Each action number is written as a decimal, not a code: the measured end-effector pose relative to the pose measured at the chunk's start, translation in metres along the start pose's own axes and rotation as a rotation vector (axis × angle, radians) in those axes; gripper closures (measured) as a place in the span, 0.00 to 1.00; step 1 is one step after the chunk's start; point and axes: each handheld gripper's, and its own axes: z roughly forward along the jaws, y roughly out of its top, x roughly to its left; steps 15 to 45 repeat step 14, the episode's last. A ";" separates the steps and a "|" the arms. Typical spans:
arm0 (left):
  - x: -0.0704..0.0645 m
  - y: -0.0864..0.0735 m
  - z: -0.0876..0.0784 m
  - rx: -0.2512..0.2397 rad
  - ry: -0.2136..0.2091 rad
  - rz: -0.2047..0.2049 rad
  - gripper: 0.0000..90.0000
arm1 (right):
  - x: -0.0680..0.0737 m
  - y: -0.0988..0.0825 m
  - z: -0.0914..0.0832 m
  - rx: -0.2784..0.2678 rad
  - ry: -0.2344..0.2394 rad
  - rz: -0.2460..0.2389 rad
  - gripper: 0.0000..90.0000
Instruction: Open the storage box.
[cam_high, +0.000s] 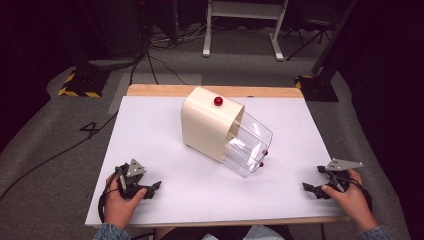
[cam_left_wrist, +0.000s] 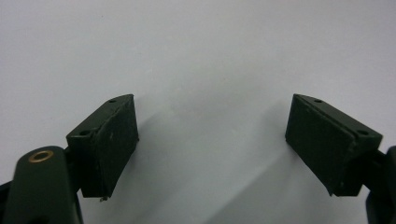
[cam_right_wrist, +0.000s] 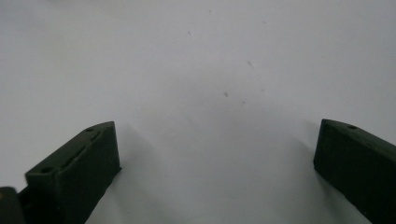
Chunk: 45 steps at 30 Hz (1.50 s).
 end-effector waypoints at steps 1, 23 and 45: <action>0.000 0.000 0.000 0.000 0.000 0.000 0.19 | 0.003 -0.001 0.001 -0.002 -0.018 -0.019 0.00; 0.000 0.000 0.000 0.000 -0.003 0.000 0.19 | 0.005 -0.003 0.000 -0.018 -0.033 -0.027 0.00; 0.000 0.000 0.000 0.000 -0.003 0.000 0.19 | 0.005 -0.003 0.000 -0.018 -0.033 -0.027 0.00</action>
